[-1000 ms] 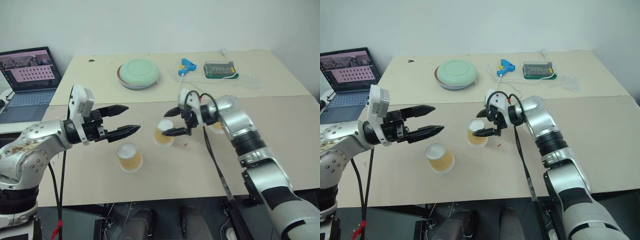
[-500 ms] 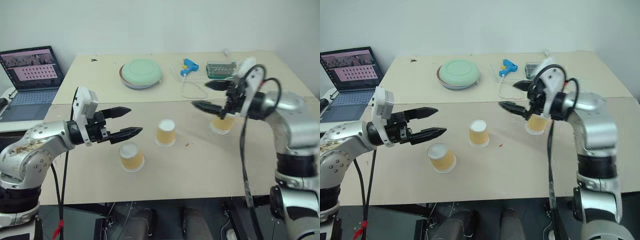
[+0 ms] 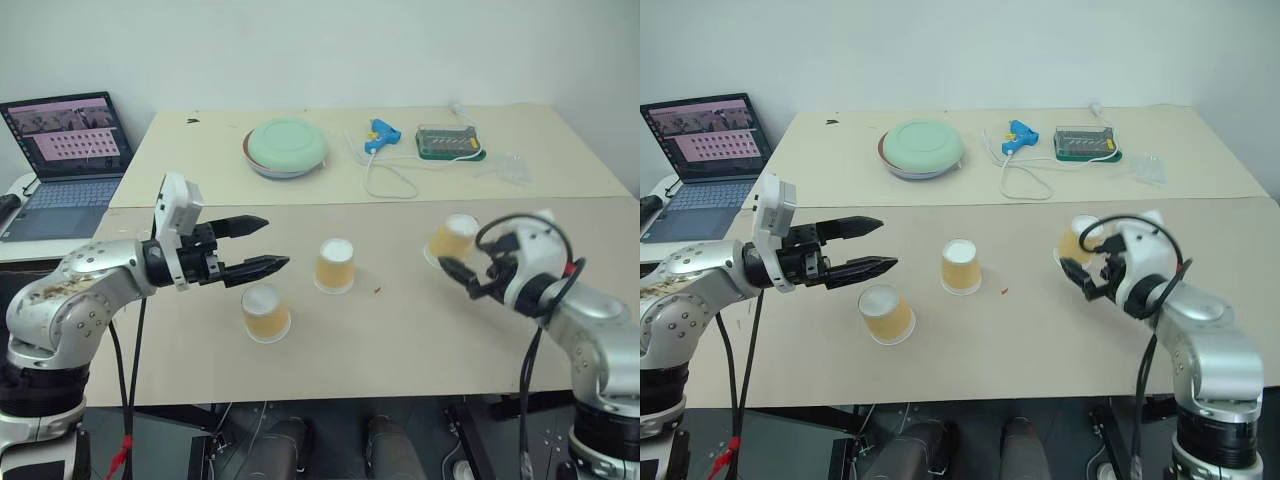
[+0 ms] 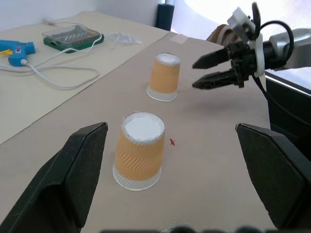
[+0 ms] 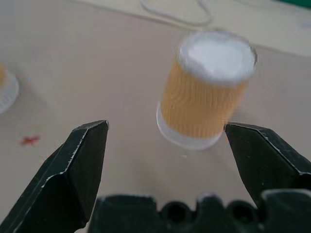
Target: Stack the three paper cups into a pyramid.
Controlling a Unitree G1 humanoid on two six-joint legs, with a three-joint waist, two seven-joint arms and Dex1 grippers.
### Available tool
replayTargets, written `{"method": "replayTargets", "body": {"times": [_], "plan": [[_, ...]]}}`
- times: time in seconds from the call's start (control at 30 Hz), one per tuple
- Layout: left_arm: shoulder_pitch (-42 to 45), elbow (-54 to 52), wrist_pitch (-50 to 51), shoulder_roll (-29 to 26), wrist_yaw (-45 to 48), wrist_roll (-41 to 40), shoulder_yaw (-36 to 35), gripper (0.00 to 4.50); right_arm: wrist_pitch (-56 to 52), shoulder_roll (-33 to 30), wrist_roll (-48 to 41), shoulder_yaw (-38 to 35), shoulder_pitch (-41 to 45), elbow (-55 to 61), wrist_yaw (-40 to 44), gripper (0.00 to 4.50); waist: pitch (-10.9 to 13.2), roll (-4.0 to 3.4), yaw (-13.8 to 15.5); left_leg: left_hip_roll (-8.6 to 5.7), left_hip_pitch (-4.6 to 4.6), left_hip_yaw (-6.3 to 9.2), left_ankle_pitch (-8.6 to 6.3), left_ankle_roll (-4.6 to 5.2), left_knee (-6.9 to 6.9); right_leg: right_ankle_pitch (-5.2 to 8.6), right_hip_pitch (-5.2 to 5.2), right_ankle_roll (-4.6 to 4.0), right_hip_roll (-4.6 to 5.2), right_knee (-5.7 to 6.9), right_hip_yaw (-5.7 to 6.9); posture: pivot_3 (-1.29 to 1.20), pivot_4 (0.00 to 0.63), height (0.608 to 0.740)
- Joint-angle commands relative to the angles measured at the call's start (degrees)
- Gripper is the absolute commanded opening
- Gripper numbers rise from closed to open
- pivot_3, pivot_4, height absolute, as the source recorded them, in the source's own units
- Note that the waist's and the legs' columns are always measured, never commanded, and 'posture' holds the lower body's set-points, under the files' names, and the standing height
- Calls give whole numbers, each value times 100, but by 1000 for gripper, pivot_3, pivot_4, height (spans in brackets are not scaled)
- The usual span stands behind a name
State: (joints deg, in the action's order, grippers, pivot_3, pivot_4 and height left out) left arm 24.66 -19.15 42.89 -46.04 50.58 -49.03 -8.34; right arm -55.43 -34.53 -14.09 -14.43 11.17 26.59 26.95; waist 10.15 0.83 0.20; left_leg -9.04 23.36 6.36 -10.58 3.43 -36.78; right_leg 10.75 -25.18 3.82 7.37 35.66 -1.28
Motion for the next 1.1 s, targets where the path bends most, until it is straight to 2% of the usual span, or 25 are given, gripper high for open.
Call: {"method": "replayTargets", "body": {"times": [0.03, 0.37, 0.63, 1.1], "plan": [[95, -64, -16, -33, 54, 47, -48, 4500, 499, 11, 137, 34, 61, -122, -144, 4437, 0, 0, -34, 2, -2, 0, 0, 0, 0, 2, 2, 3, -1, 0, 0, 0, 150, 740], [81, -116, -4, -58, -11, 41, -136, 4500, 1296, 774, 234, 58, 986, -1379, -885, 4437, 1, 4, -85, 2, -4, -2, 0, 1, 0, -8, 3, -11, -4, -1, -5, 0, 150, 740], [-20, -258, 10, -63, -96, -1, -213, 4500, 1764, 1221, 77, -416, 1689, -2414, -1541, 4437, 1, 4, -85, 1, -4, -1, 0, 3, 0, -23, 1, -36, -11, 0, -5, 0, 150, 740], [-78, -276, -17, -77, -140, 24, -289, 4500, 2585, 1346, 147, -256, 2389, -3673, -1655, 4437, 1, 4, -119, 3, -9, -4, 0, 4, 0, -24, 2, -38, -19, 2, -13, 0, 150, 740]]}}
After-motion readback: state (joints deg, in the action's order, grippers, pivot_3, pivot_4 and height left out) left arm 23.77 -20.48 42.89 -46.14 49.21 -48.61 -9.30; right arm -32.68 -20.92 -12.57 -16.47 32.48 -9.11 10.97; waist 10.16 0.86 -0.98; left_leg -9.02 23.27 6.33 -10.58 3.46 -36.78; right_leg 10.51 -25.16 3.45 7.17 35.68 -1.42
